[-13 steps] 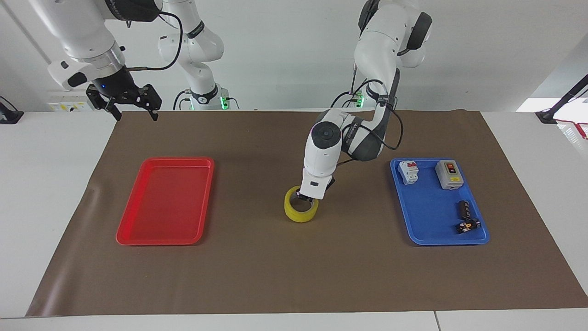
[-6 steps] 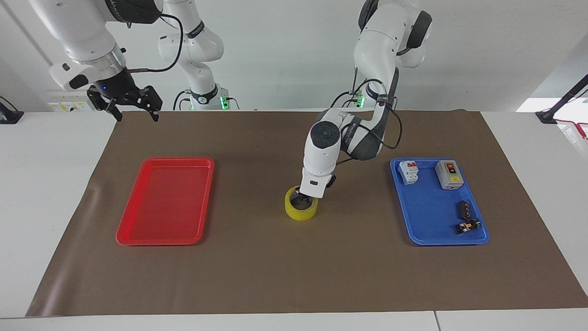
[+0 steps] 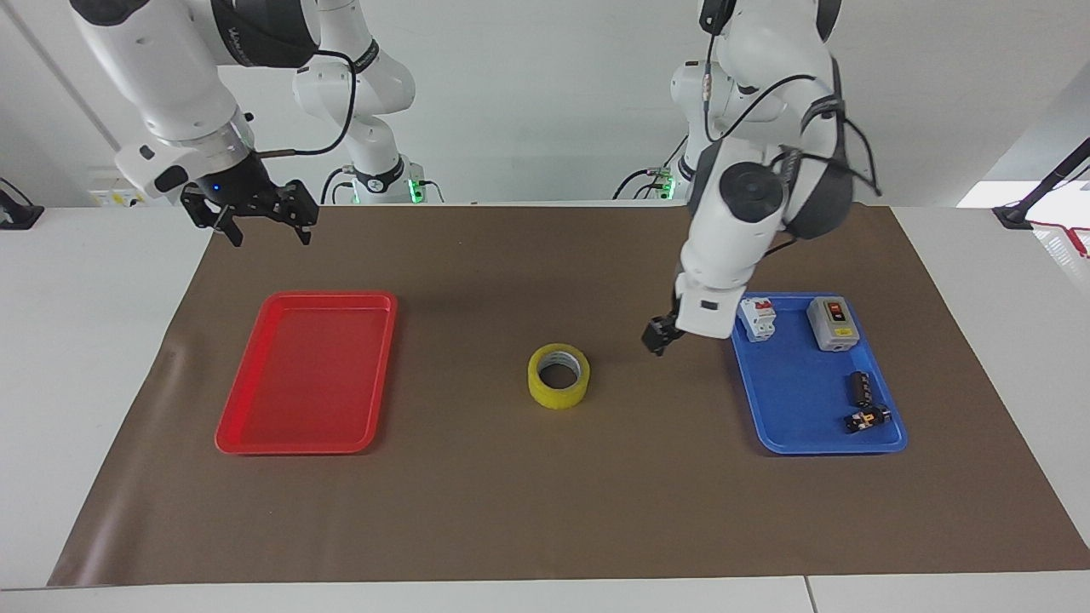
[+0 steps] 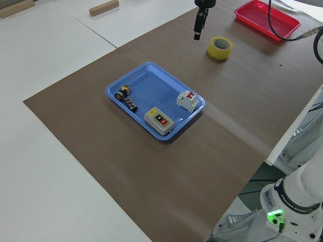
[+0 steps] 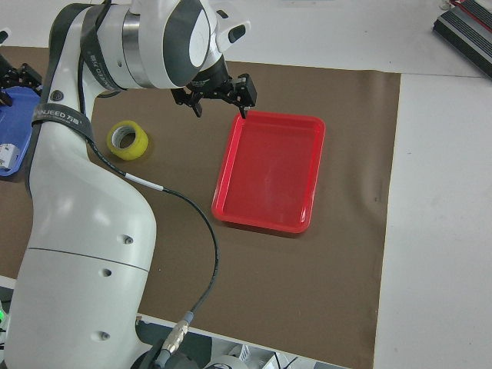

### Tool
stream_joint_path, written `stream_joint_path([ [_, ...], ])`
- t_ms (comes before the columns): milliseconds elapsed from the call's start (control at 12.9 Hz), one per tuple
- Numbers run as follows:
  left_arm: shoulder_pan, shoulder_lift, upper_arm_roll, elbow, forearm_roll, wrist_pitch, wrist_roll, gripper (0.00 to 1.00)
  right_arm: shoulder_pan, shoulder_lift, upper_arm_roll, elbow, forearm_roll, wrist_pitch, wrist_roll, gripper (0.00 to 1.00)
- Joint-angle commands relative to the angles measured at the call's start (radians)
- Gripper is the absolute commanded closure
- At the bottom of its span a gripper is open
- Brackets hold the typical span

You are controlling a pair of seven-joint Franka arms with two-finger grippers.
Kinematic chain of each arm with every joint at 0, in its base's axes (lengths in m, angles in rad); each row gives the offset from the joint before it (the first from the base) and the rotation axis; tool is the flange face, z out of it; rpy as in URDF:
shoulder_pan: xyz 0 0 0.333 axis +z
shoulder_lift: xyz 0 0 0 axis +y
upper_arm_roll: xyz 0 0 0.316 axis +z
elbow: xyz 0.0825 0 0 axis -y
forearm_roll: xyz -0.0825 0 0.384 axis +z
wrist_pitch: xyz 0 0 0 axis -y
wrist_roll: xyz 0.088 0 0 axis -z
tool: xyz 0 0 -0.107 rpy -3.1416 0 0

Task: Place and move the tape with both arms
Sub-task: 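Carry the tape to the table center with the left gripper and release, then grasp the tape with the right gripper while the left gripper withdraws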

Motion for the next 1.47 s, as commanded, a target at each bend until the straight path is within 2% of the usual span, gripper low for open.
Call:
stream_joint_path([
  [0,0.134,-0.102,-0.007,-0.058,-0.012,-0.091,0.284,0.00,0.115,0.116,0.014,0.041,0.048,0.102,0.137,0.00],
  [155,0.184,-0.151,-0.005,-0.071,-0.009,-0.172,0.464,0.00,0.234,0.123,0.014,-0.064,0.049,0.267,0.302,0.00],
  [309,0.204,-0.223,-0.005,-0.132,-0.011,-0.180,0.547,0.00,0.324,0.145,0.015,-0.168,0.049,0.459,0.397,0.00],
  [541,0.199,-0.268,-0.007,-0.183,-0.009,-0.170,0.556,0.00,0.430,0.273,0.014,-0.164,0.029,0.616,0.488,0.00],
  [619,0.204,-0.294,-0.008,-0.226,-0.011,-0.160,0.550,0.00,0.450,0.314,0.014,-0.164,0.016,0.668,0.491,0.00],
  [851,0.231,-0.300,-0.011,-0.234,-0.012,-0.142,0.553,0.00,0.453,0.388,0.014,-0.168,-0.086,0.772,0.490,0.00],
  [1005,0.233,-0.300,-0.011,-0.227,-0.018,-0.137,0.552,0.00,0.443,0.423,0.014,-0.171,-0.089,0.852,0.482,0.00],
  [1237,0.247,-0.306,-0.011,-0.225,-0.018,-0.137,0.552,0.00,0.453,0.458,0.014,-0.167,-0.092,0.889,0.473,0.00],
  [1314,0.251,-0.311,-0.013,-0.228,-0.021,-0.134,0.552,0.00,0.450,0.460,0.014,-0.165,-0.092,0.889,0.445,0.16],
  [1392,0.253,-0.311,-0.013,-0.222,-0.029,-0.125,0.549,0.00,0.443,0.462,0.015,-0.159,-0.093,0.880,0.410,0.47],
])
